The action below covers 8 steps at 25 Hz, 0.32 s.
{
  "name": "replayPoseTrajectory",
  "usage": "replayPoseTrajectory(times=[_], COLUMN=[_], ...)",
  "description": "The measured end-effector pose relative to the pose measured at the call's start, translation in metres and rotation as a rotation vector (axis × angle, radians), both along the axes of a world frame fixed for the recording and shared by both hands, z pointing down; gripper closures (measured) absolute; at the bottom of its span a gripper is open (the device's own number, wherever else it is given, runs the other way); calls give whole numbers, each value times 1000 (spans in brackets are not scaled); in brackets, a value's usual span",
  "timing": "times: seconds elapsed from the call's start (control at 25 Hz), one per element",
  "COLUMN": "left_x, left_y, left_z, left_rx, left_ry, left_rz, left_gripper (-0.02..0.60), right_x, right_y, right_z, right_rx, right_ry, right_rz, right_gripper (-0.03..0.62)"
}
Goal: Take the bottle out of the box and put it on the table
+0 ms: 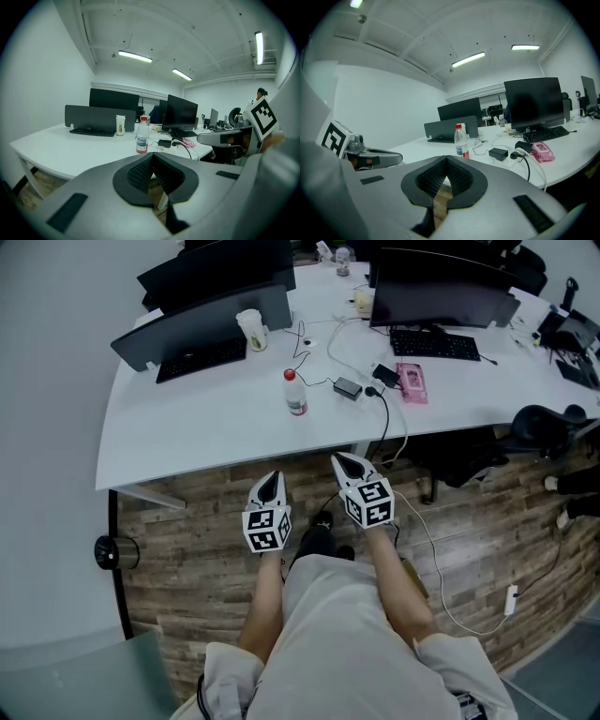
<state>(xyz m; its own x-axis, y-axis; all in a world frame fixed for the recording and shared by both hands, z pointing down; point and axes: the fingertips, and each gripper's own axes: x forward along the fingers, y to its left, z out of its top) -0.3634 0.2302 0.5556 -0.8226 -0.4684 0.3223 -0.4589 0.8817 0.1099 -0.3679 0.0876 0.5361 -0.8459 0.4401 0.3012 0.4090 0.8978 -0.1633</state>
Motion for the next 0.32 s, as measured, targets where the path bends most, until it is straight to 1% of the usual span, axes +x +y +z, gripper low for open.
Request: replayPoseTrajectory(times=[0.32], left_x=[2], left_y=[-5], left_z=[0], left_rx=[-3], left_ry=[-4], left_rz=[4], left_gripper=[568], right_x=[3], right_y=[-2], right_z=[5], right_rx=[4], right_ry=[8], right_rz=[-6], right_gripper=[554])
